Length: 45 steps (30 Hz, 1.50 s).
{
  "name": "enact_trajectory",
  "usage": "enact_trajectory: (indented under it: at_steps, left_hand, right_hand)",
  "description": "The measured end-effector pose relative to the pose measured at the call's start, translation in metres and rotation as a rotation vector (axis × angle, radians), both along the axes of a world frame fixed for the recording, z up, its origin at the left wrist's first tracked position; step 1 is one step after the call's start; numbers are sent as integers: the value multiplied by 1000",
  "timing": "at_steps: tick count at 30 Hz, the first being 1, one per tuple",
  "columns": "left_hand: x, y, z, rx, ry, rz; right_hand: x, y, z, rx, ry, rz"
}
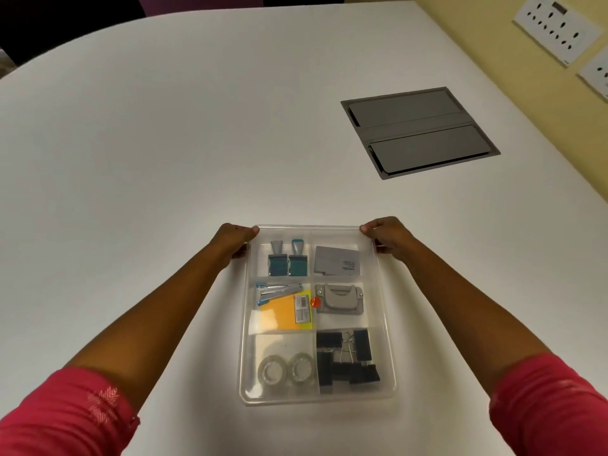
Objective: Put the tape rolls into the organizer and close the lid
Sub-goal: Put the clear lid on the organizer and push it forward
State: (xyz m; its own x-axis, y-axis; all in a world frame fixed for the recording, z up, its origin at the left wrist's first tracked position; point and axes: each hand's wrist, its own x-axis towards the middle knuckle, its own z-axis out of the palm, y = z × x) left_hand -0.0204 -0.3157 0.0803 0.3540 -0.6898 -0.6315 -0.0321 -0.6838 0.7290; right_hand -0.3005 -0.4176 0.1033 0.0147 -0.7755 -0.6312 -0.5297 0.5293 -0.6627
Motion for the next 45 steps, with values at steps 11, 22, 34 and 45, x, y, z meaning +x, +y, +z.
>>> enact_trajectory:
  at_steps: [11,22,34,45]
  left_hand:
    - [-1,-22,-3,149,-126,-75]
    - [-20,15,-16,-149,-486,-104]
    - [-64,106,-40,-323,-814,-373]
    - [-64,106,-44,-403,-633,-272]
  right_hand:
    - [2,-17,-6,183,20,-24]
    - [-6,22,-23,-100,-88,-134]
    - [-14,132,-60,-534,521,127]
    - [-14,134,-60,-558,523,138]
